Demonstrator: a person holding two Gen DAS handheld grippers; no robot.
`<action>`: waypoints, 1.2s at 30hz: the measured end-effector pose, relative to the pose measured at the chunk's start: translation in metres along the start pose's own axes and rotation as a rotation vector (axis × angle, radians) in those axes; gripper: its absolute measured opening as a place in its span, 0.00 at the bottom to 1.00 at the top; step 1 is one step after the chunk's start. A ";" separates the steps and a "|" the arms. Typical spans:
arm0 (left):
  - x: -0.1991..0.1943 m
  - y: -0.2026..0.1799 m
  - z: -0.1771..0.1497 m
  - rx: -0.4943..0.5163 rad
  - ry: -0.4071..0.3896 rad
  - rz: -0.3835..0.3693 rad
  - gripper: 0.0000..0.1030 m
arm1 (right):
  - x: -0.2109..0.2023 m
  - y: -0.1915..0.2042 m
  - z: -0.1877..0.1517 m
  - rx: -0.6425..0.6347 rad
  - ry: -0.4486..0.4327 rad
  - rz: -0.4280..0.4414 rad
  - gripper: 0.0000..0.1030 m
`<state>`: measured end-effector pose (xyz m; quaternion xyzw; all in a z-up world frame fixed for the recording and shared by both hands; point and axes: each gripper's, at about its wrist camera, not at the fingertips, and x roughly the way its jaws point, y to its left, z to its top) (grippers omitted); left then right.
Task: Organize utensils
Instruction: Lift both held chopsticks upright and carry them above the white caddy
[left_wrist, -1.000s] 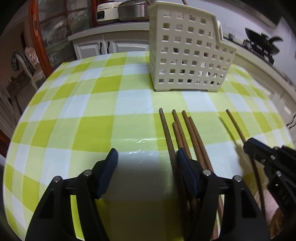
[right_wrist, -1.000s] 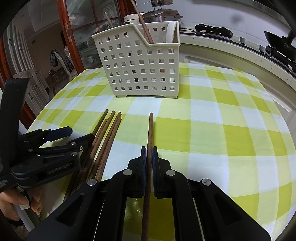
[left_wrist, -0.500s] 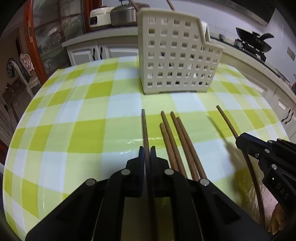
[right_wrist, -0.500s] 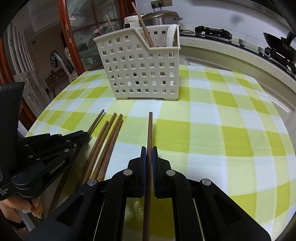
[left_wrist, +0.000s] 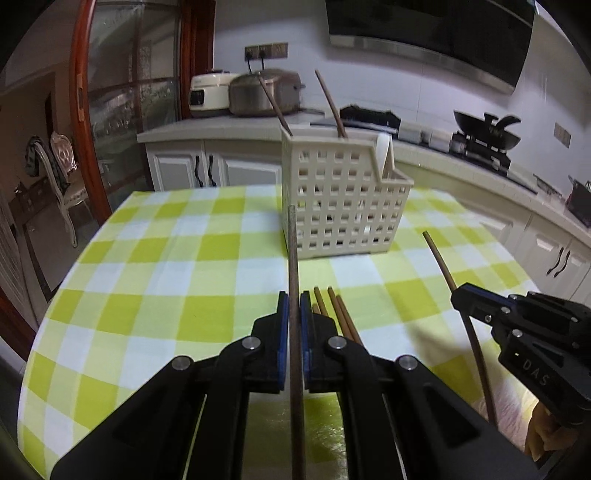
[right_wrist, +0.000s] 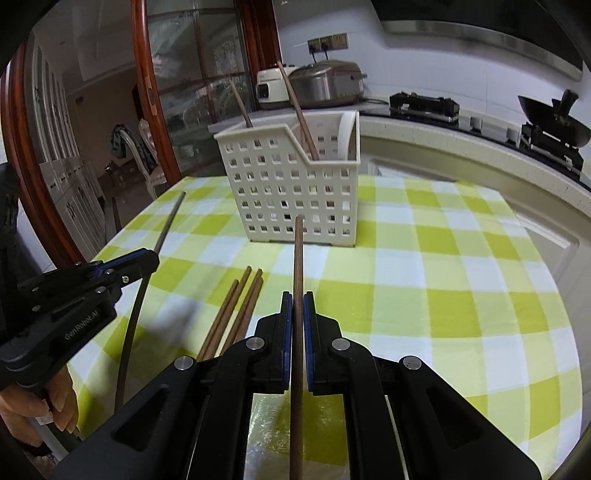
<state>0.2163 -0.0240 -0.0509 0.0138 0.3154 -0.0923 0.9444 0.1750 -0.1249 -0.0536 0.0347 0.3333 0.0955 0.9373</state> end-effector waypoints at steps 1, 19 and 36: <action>-0.004 0.000 0.001 0.000 -0.008 -0.001 0.06 | -0.002 0.000 0.001 -0.001 -0.006 -0.001 0.06; -0.072 -0.008 0.012 0.026 -0.136 0.003 0.06 | -0.059 0.011 0.017 -0.019 -0.168 -0.011 0.06; -0.102 -0.015 0.016 0.042 -0.202 0.007 0.06 | -0.096 0.023 0.024 -0.057 -0.278 -0.021 0.06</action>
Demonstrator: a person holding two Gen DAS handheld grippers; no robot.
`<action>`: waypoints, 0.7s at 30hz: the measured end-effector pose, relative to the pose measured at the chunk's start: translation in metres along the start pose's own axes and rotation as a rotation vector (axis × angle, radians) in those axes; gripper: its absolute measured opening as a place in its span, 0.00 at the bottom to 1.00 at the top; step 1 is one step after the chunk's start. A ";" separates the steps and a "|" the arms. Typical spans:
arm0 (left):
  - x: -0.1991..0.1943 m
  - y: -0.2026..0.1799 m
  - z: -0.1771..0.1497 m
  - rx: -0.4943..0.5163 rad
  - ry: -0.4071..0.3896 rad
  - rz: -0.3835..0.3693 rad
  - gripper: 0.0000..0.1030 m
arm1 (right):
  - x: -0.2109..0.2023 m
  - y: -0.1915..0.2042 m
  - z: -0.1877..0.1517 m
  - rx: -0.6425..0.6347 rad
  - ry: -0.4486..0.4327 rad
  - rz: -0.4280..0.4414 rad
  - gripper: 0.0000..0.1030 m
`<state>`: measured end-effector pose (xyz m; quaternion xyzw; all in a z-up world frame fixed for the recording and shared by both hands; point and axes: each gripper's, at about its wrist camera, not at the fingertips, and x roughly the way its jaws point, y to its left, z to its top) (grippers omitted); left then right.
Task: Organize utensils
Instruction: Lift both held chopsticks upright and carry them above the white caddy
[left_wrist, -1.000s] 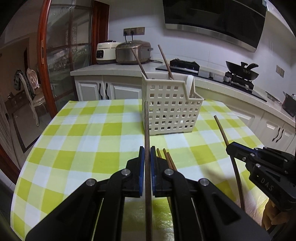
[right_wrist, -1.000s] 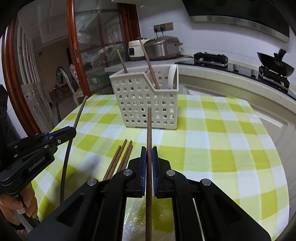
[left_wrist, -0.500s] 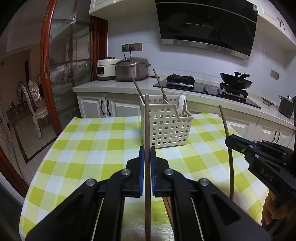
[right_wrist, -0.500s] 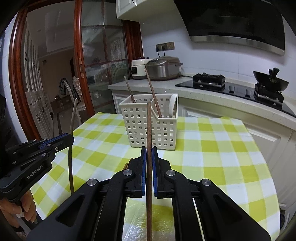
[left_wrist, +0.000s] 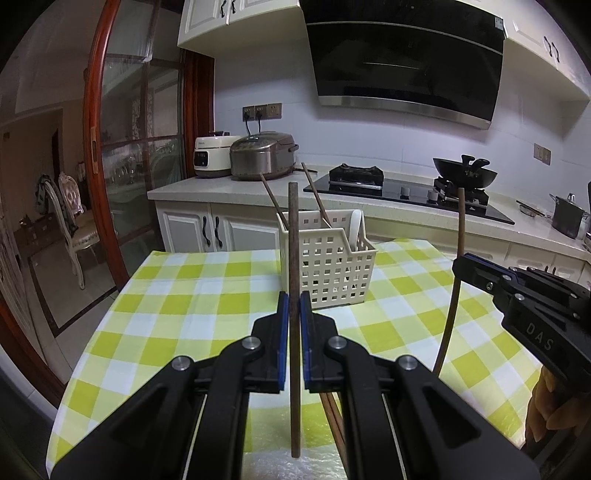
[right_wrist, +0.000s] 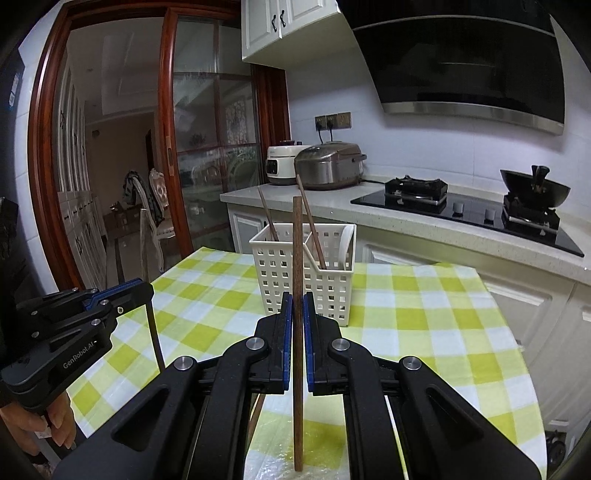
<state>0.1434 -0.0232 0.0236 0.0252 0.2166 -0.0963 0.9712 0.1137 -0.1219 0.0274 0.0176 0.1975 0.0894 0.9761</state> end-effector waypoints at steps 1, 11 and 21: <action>-0.001 0.000 0.000 -0.001 -0.002 0.000 0.06 | 0.000 0.000 0.000 0.000 -0.001 0.000 0.06; -0.005 0.000 0.004 0.000 -0.021 0.004 0.06 | -0.005 0.000 0.004 -0.007 -0.029 -0.006 0.06; 0.000 -0.003 0.020 0.022 -0.040 -0.003 0.06 | 0.001 0.000 0.014 -0.029 -0.042 -0.009 0.06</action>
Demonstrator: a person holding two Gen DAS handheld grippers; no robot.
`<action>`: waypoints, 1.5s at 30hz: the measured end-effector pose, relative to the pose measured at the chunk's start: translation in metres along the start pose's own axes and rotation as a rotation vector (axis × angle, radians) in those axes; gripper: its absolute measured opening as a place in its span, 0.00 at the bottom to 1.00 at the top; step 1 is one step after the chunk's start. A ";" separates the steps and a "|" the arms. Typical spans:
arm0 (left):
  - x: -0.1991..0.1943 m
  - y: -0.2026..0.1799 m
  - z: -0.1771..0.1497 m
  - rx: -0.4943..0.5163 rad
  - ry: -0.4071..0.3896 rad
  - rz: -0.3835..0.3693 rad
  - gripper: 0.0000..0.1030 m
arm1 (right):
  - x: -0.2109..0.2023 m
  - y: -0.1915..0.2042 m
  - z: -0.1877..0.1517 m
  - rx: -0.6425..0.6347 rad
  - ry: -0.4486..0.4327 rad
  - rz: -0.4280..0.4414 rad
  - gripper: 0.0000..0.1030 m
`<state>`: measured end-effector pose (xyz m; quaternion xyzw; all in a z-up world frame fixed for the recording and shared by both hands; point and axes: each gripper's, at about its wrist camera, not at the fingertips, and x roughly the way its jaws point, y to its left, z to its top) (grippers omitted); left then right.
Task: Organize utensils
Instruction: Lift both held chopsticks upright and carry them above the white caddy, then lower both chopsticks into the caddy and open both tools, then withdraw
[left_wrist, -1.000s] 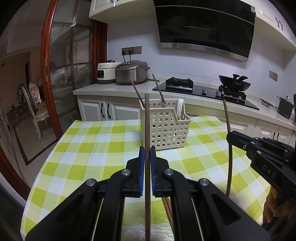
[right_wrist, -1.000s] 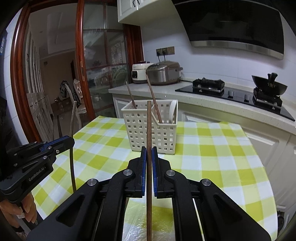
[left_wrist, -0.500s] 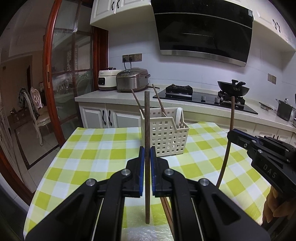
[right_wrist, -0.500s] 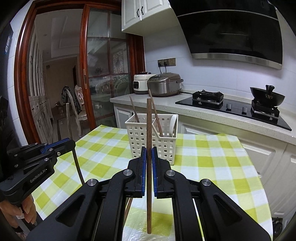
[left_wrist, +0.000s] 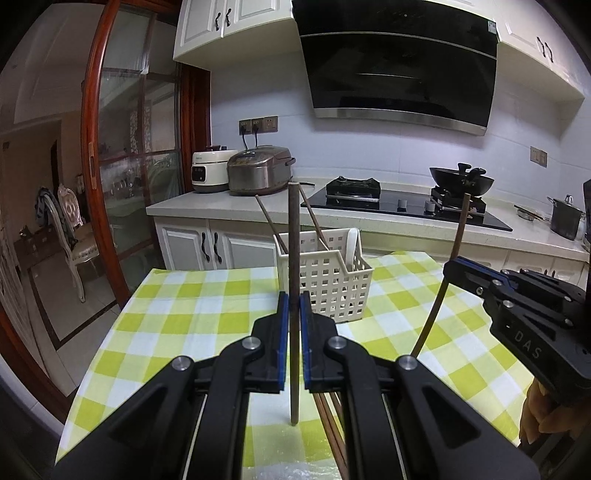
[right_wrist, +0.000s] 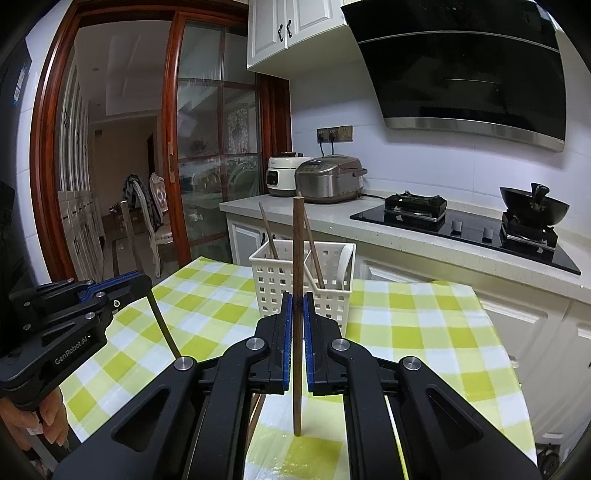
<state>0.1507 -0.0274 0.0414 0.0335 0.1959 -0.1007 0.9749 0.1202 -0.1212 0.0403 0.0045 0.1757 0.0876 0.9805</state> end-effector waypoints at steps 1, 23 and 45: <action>0.001 0.000 0.001 -0.001 0.000 0.000 0.06 | 0.000 0.000 0.000 -0.001 -0.001 0.000 0.06; 0.011 -0.006 0.009 0.016 0.001 0.000 0.06 | 0.017 -0.016 0.016 -0.024 -0.010 -0.013 0.06; 0.039 -0.001 0.141 0.042 -0.080 -0.088 0.06 | 0.064 -0.050 0.110 -0.035 -0.070 -0.010 0.06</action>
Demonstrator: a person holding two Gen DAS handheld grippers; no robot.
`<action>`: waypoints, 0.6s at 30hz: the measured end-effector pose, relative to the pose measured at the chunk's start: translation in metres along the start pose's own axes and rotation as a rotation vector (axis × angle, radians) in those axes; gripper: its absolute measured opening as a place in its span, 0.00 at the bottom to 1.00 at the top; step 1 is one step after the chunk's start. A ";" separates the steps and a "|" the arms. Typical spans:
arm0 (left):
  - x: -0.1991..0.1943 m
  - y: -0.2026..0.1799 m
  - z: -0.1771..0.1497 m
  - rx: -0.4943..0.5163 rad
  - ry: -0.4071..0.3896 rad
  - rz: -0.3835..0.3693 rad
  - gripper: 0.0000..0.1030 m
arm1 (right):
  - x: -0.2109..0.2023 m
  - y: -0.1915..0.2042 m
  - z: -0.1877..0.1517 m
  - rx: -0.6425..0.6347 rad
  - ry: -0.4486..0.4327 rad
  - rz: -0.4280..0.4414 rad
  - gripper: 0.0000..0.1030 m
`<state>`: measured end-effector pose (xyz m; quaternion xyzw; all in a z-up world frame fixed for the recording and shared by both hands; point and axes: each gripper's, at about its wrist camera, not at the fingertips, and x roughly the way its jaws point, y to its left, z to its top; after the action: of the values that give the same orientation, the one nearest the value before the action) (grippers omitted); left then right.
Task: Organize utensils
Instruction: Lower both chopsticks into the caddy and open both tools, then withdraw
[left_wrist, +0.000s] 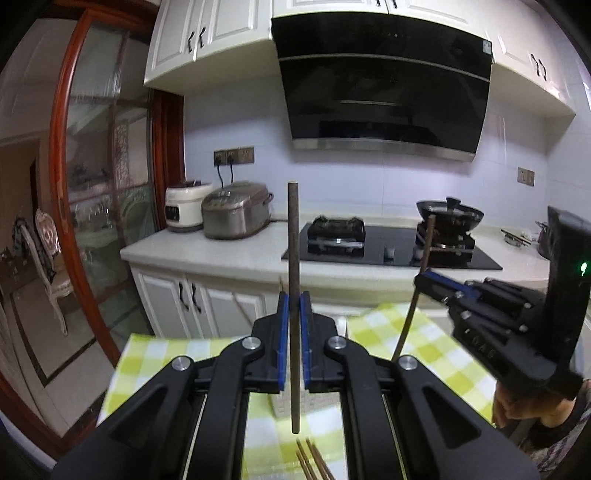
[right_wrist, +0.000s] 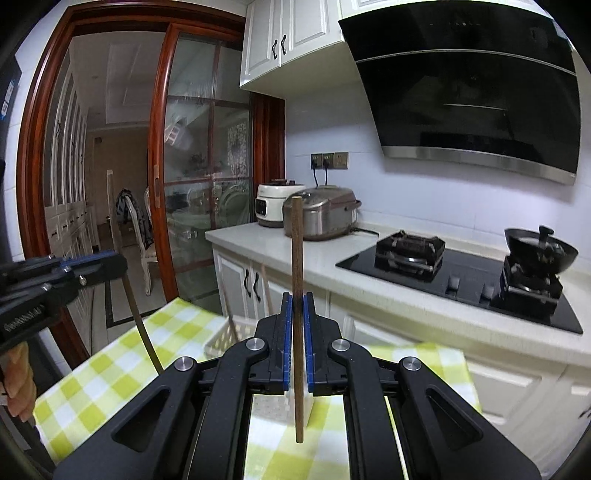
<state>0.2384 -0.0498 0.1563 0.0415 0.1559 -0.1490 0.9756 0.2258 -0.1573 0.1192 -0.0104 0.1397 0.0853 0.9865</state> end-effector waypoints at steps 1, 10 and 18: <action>0.002 0.000 0.008 0.002 -0.009 0.005 0.06 | 0.005 -0.001 0.008 0.000 -0.004 0.004 0.06; 0.056 0.009 0.052 -0.046 -0.023 0.024 0.06 | 0.049 -0.002 0.033 0.017 0.010 0.030 0.06; 0.122 0.027 0.016 -0.139 0.127 -0.012 0.06 | 0.099 0.002 0.009 -0.013 0.142 0.053 0.06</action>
<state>0.3614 -0.0603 0.1335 -0.0177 0.2278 -0.1406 0.9633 0.3220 -0.1385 0.1000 -0.0191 0.2090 0.1112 0.9714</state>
